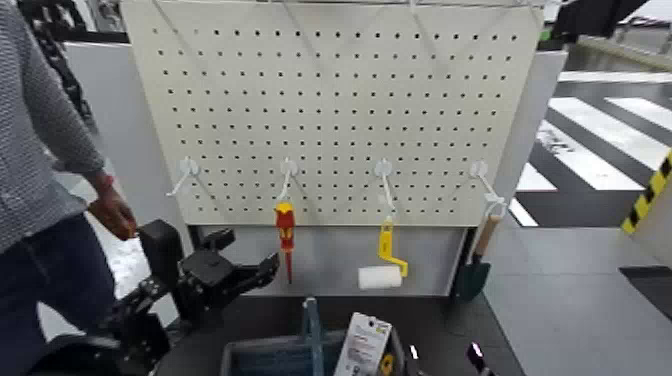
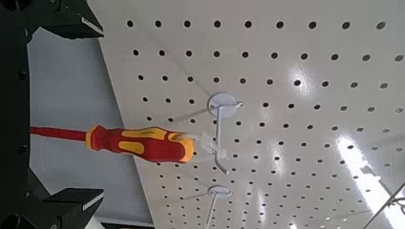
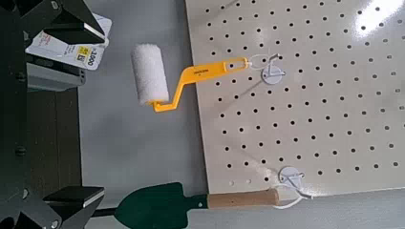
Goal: Put the red screwdriver into the crate.
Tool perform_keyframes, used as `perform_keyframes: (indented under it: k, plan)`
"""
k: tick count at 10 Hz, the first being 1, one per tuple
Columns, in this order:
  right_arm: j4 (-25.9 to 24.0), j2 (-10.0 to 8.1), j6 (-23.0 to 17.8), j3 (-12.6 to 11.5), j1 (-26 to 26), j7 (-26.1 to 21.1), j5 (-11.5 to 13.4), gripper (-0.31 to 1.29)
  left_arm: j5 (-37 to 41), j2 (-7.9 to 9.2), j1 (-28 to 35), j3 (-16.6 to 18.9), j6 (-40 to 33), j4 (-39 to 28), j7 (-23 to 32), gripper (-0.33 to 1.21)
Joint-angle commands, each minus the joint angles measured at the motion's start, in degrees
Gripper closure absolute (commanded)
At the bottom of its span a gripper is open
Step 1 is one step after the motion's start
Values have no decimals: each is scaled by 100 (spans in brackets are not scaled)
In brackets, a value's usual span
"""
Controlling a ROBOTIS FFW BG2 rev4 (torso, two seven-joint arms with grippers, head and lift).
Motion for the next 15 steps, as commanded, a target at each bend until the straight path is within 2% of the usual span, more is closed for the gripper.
perform_keyframes:
  k: [1, 3, 5, 6, 7, 9, 15]
  plan:
    - [12, -10, 1, 12, -27, 9, -14, 17, 268, 131, -453, -315, 145, 381, -345, 11]
    - [29, -19, -8, 20, -44, 9, -23, 17, 338, 149, -708, -508, 198, 601, -556, 12]
    - [47, -19, -17, 29, -44, 9, -40, 17, 338, 131, -883, -552, 242, 732, -705, 16]
    - [47, -19, -25, 38, -44, 9, -40, 17, 347, 122, -945, -561, 251, 785, -731, 30]
    - [56, -19, -25, 38, -44, 9, -49, 17, 391, 114, -1015, -579, 251, 891, -758, 54]
    - [56, -10, -43, 38, -44, 9, -58, 17, 408, 114, -1042, -570, 365, 926, -819, 115]
    - [56, 7, -43, 38, -18, 9, -67, 17, 408, 61, -963, -526, 339, 855, -872, 119]
